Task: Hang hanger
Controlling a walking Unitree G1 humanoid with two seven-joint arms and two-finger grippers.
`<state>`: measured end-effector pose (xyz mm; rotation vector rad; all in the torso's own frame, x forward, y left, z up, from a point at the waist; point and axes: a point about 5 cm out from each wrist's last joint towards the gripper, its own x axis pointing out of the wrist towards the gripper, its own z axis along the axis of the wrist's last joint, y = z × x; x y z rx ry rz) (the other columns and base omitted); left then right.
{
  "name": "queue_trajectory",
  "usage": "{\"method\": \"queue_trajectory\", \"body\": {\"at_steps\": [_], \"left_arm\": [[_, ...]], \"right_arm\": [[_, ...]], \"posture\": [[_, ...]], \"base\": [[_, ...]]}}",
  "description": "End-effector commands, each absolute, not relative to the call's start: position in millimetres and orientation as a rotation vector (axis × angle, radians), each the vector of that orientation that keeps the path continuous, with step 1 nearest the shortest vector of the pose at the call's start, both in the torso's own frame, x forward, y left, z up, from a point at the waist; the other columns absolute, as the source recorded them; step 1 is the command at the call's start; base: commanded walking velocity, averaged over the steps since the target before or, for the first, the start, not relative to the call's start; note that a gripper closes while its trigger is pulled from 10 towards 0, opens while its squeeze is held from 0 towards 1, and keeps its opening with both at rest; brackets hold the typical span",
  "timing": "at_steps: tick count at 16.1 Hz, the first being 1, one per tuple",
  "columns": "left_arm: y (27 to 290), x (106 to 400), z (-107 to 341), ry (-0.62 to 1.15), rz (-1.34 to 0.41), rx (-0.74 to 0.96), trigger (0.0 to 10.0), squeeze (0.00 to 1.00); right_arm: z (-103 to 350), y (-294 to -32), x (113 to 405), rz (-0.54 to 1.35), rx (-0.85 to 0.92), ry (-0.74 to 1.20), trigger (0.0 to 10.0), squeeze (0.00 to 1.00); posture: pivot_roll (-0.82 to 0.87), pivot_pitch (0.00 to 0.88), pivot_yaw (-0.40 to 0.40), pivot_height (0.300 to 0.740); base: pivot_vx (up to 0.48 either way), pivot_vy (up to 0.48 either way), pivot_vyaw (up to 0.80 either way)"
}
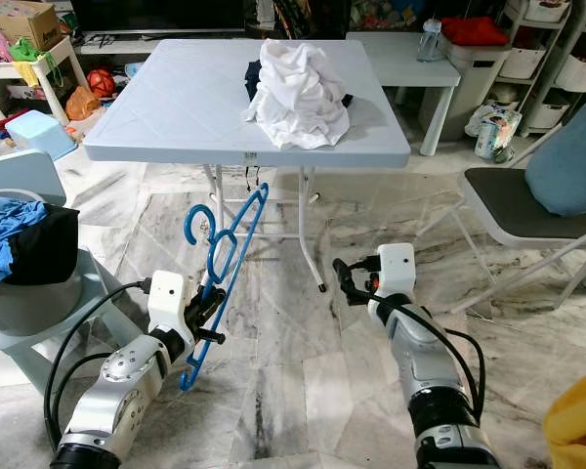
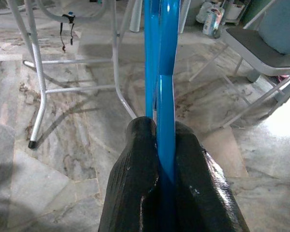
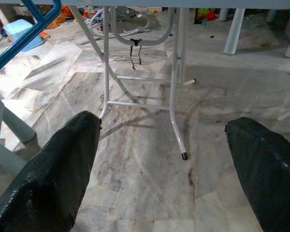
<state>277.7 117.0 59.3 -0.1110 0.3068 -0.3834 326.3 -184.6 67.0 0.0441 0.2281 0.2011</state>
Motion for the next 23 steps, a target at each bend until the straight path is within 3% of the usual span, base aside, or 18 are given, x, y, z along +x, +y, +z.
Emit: {"method": "queue_trajectory", "body": {"at_steps": [1, 2, 6, 13, 16, 23], "left_arm": [[115, 280, 63, 0.300, -0.400, -0.092, 10.0, 0.00], [115, 280, 63, 0.300, -0.400, -0.093, 10.0, 0.00], [129, 274, 61, 0.291, -0.318, -0.090, 10.0, 0.00], [163, 258, 81, 0.202, -0.023, -0.059, 10.0, 0.00], [160, 246, 83, 0.213, 0.017, -0.065, 10.0, 0.00], [160, 248, 81, 0.231, 0.025, -0.074, 10.0, 0.00]], "right_arm": [[73, -186, 330, 0.186, 0.045, 0.201, 2.0, 0.00], [73, -186, 330, 0.182, 0.050, 0.202, 10.0, 0.00], [76, -186, 328, 0.124, 0.065, 0.154, 10.0, 0.00], [90, -192, 320, 0.003, 0.063, 0.054, 10.0, 0.00], [92, -196, 318, -0.014, 0.049, 0.048, 10.0, 0.00], [94, -197, 321, -0.028, 0.049, 0.047, 10.0, 0.00]], "posture": [[-0.05, 0.000, -0.024, 0.740], [-0.05, 0.000, -0.022, 0.740], [-0.05, 0.000, -0.019, 0.740], [-0.04, 0.000, -0.019, 0.740], [-0.03, 0.000, -0.022, 0.740], [-0.03, 0.000, -0.019, 0.740]], "base": [[0.000, 0.000, 0.00], [0.000, 0.000, 0.00], [0.000, 0.000, 0.00], [0.000, 0.000, 0.00], [0.000, 0.000, 0.00], [0.000, 0.000, 0.00]]}}
